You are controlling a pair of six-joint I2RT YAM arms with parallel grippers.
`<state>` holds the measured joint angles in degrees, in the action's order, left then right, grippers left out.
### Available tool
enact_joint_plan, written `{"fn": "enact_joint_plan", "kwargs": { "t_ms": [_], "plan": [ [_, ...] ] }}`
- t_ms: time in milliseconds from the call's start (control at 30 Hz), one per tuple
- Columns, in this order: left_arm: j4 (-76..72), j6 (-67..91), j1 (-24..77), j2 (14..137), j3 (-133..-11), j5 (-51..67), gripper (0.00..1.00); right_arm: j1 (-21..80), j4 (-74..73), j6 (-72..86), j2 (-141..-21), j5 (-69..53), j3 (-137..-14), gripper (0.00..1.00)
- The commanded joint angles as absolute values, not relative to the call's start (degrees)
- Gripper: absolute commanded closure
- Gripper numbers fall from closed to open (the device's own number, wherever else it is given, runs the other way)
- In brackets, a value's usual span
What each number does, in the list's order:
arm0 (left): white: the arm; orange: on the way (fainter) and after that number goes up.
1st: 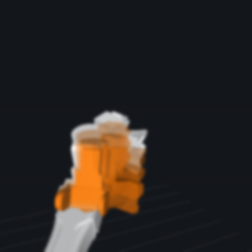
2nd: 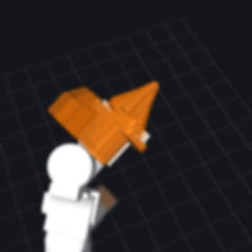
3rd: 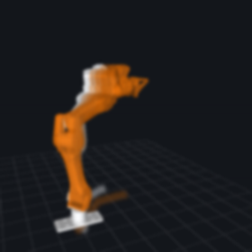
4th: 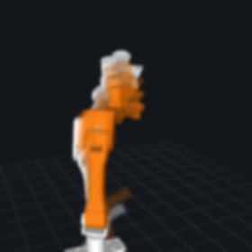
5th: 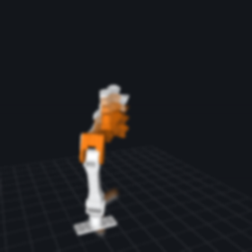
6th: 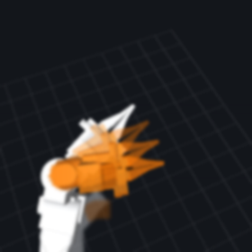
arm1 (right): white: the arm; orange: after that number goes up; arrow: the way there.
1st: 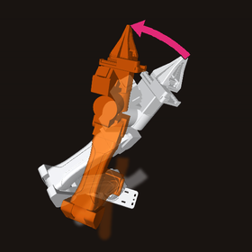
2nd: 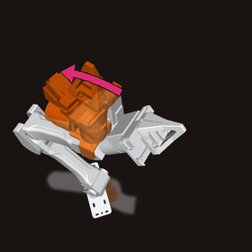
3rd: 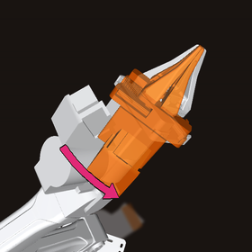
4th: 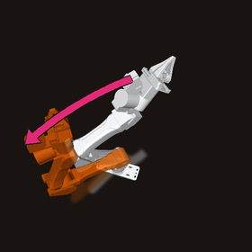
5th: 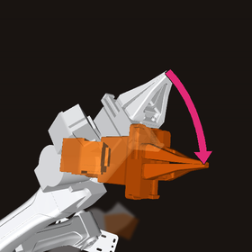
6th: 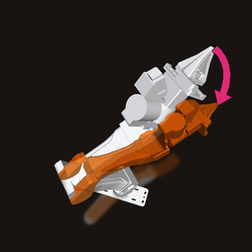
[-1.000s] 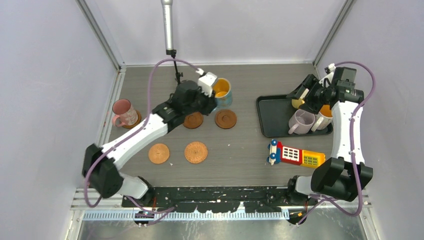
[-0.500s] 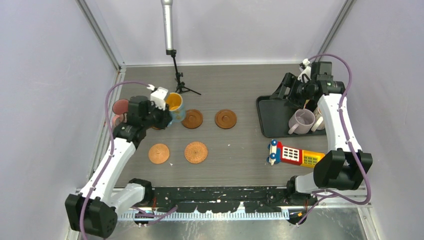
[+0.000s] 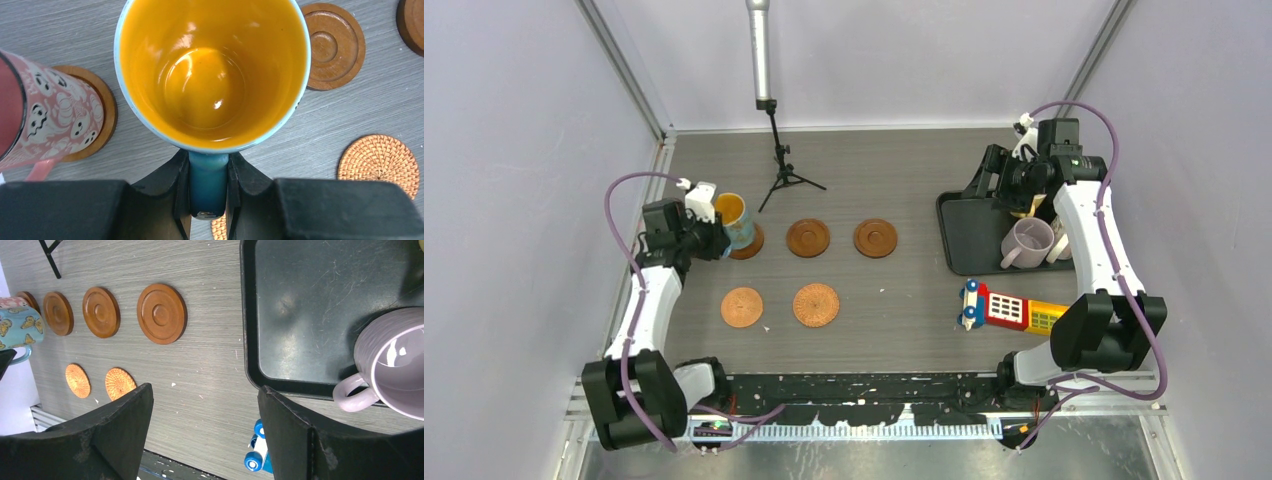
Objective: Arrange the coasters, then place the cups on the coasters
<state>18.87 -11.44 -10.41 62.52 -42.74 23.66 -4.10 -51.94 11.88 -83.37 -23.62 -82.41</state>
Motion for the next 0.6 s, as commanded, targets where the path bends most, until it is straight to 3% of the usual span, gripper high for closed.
{"fn": "enact_joint_plan", "kwargs": {
  "t_ms": [0, 567],
  "plan": [
    [5.0, -14.1, -10.8, 64.1, -43.7, 29.0, 1.00, -3.8, -51.4, 10.5, -82.8, -22.3, -84.6, 0.19],
    [0.8, -17.4, -10.7, 71.0, -41.7, 26.9, 1.00, -3.8, -51.0, 10.2, -81.7, -20.7, -82.8, 0.18]
  ]
}}
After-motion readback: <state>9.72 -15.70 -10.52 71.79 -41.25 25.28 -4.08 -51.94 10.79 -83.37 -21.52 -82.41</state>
